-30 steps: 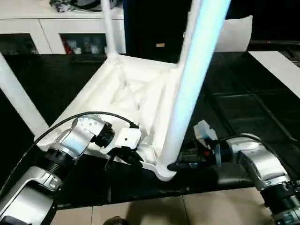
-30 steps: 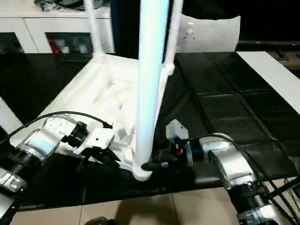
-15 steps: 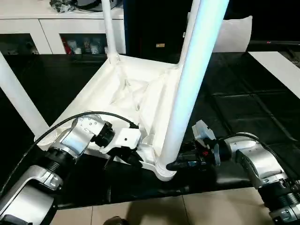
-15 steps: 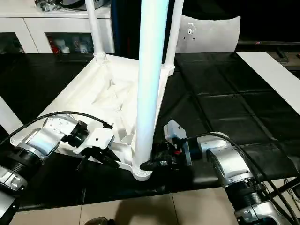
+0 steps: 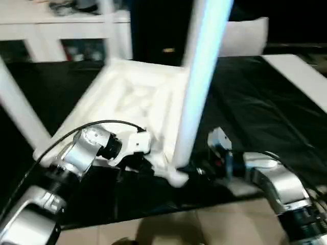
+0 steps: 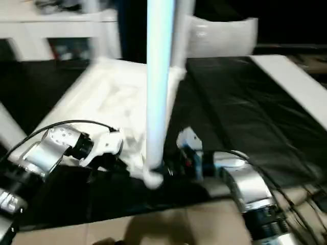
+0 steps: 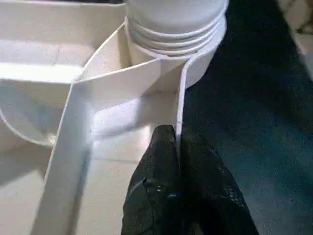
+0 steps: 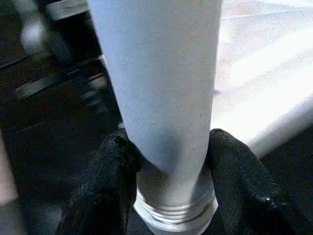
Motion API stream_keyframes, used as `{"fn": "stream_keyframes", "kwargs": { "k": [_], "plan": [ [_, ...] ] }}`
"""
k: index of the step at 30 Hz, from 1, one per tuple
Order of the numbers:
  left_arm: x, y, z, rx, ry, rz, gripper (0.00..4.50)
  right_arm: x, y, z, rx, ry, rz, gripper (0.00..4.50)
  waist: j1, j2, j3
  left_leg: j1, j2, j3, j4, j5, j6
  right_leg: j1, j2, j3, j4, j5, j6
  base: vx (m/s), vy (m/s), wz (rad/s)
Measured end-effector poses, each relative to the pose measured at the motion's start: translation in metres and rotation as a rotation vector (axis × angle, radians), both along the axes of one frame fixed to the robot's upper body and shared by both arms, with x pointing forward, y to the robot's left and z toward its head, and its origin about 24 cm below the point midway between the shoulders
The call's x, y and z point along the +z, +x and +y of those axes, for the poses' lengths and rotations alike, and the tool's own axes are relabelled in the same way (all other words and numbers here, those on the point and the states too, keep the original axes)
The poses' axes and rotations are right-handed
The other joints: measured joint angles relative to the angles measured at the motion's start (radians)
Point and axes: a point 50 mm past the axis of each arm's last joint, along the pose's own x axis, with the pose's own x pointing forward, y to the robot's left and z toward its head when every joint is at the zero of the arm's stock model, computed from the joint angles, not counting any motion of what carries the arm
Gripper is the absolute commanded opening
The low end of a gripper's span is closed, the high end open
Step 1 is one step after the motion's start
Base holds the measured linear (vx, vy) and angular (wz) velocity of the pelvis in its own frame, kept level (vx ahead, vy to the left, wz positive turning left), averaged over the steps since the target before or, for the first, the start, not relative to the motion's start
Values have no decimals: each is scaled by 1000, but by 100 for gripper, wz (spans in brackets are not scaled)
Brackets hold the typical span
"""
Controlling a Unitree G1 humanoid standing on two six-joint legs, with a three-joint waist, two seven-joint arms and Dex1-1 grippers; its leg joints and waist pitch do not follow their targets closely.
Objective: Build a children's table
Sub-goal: Rotate leg to tighten
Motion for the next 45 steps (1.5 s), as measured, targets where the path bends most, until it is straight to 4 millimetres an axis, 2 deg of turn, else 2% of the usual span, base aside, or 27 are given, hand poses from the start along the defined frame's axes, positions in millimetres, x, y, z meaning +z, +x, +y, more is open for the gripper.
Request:
{"fn": "stream_keyframes", "kwargs": {
  "k": [3, 8, 11, 13, 14, 16, 19, 21, 25, 26, 29, 32, 36, 40, 44, 45],
  "plan": [
    [-3, 0, -9, 99, -29, -2, 0, -1, 5, 2, -114, -12, -13, 192, -19, 0, 0, 2, -1, 0, 1, 0, 0, 0, -2, -1, -2, 0, 0, 0, 0, 0],
    [-7, 6, -35, 290, -50, -36, 0, -7, 15, 12, -412, -4, -29, 191, -30, 1, -1, 5, -2, -1, 1, 0, 0, -2, -3, -3, -5, -1, 2, 0, 0, 0],
    [-9, 7, -48, 350, -63, -61, 0, -7, 21, 17, -537, -10, -30, 190, -37, 8, -1, 4, -2, -11, -1, 0, 1, 4, -6, -19, -24, -1, 2, 2, 17, -6],
    [-9, 8, -54, 371, -79, -72, 0, -6, 24, 18, -594, 4, -26, 190, -44, 9, -1, -3, -2, -15, -2, 0, 1, 4, -6, -24, -33, 0, 0, 0, 0, 0],
    [-8, 8, -56, 374, -84, -74, 0, -6, 24, 17, -607, 12, -25, 225, -45, 9, -1, -5, -2, -15, -2, 0, 1, 3, -6, -24, -34, 3, -4, 0, 0, 0],
    [-8, 8, -57, 373, -87, -77, 0, -5, 24, 17, -623, 36, -23, 262, -45, 9, -1, -5, -4, -13, -2, -1, 1, 2, -6, -21, -34, 12, -15, 0, 0, 0],
    [-7, 8, -57, 354, -91, -86, 0, -4, 22, 17, -631, 76, -14, 270, -39, 9, -1, -6, -4, -13, -2, -1, 1, 0, -6, -22, -34, 24, -14, 0, 0, 0],
    [-7, 7, -56, 330, -91, -89, 0, -5, 20, 15, -629, 94, -11, 301, -32, 9, -1, -6, -3, -13, -3, -1, 1, -2, -6, -23, -34, 29, -11, 0, 0, 0],
    [-5, 6, -52, 272, -95, -87, 0, -3, 13, 6, -548, 96, -21, 327, -25, 10, -1, -6, -2, -14, -5, -1, 0, -2, -6, -24, -33, 35, -1, 0, 0, 0],
    [-4, 5, -50, 245, -98, -82, 0, -2, 9, 2, -502, 87, -28, 346, -20, 10, 0, -6, -2, -14, -7, -1, 0, -2, -6, -24, -33, 36, -1, 0, 0, 0],
    [-2, 4, -42, 193, -97, -90, 0, 1, 3, -4, -403, 79, -42, 360, -6, 11, 0, -6, -2, -13, -10, 0, 0, -3, -6, -25, -33, 37, -2, 0, 0, 0],
    [-1, 1, -31, 76, -85, -85, 0, 7, -6, -20, -240, 45, -58, 383, 11, 12, 1, -7, -2, -13, -10, -1, 0, -3, -6, -25, -33, 37, -2, 0, 0, 0],
    [-2, -4, -17, -63, -60, -67, 0, 14, -13, -29, -42, 27, -59, 421, 35, 12, 1, -6, -2, -12, -9, -1, 0, -1, -7, -25, -33, 37, -3, 0, 0, 0],
    [-1, -4, -13, -143, -51, -51, 0, 21, -12, -33, 69, -8, -65, 446, 37, 11, 0, -6, -2, -11, -8, -1, 0, 0, -7, -23, -33, 38, -3, 0, 0, 0],
    [-1, -4, -9, -205, -40, -44, 0, 21, -12, -38, 183, -58, -61, 446, 40, 11, 0, -5, -2, -11, -7, -1, 0, 0, -7, -23, -33, 37, -2, 0, 0, 0],
    [-1, -5, -8, -237, -31, -42, 0, 19, -13, -37, 229, -68, -52, 417, 40, 11, 0, -5, -2, -11, -7, -1, 0, 0, -7, -24, -33, 37, -2, 0, 0, 0]
  ]
}}
